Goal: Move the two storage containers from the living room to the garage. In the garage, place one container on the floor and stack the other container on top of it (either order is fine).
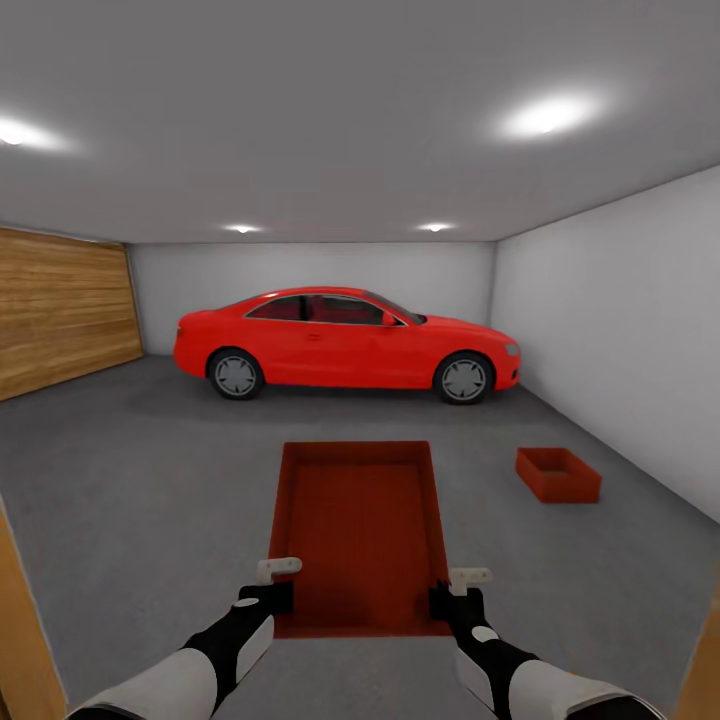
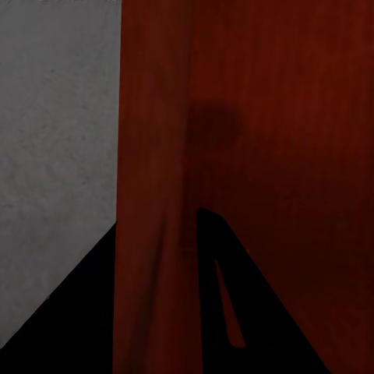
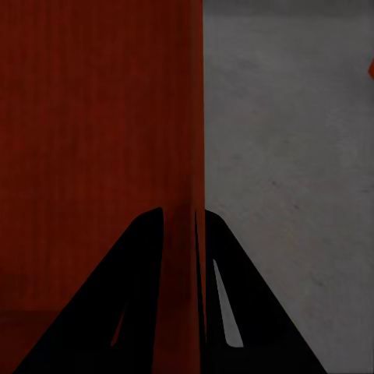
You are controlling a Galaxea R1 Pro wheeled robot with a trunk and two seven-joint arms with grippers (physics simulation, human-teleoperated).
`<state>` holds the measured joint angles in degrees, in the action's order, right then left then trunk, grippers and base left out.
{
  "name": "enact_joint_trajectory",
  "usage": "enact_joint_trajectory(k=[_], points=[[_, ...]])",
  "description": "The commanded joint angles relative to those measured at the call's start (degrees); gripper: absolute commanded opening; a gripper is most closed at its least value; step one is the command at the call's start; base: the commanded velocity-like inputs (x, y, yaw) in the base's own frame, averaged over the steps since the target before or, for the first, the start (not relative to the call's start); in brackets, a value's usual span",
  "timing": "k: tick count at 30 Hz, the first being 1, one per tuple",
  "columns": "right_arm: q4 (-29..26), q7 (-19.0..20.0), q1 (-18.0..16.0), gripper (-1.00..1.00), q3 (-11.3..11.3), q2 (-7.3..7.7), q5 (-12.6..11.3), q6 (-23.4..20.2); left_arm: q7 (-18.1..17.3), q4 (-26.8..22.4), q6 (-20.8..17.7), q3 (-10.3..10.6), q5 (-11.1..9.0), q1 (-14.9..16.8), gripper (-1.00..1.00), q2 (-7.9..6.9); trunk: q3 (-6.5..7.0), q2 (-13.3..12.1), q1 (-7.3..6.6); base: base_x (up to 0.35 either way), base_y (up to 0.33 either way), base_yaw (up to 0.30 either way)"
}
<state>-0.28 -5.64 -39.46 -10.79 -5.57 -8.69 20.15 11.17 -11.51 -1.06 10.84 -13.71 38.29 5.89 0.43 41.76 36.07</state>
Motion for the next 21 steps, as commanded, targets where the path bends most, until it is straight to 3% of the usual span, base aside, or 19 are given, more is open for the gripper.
enact_joint_trajectory(k=[1, 21], points=[[0.19, -0.08, 0.00, -1.00, 3.10, 0.65, -1.77, 0.33, 0.69, -0.26, 0.89, -0.93, 0.52, 0.03, -1.00, -0.99, -0.01, 0.02, 0.05, 0.321, 0.000, 0.000], [0.19, -0.08, 0.00, -1.00, 3.07, 0.65, -1.82, 0.23, 0.69, -0.26, 0.89, -0.91, 0.52, 0.03, -1.00, -0.96, -0.01, 0.02, 0.05, 0.321, 0.000, 0.000]])
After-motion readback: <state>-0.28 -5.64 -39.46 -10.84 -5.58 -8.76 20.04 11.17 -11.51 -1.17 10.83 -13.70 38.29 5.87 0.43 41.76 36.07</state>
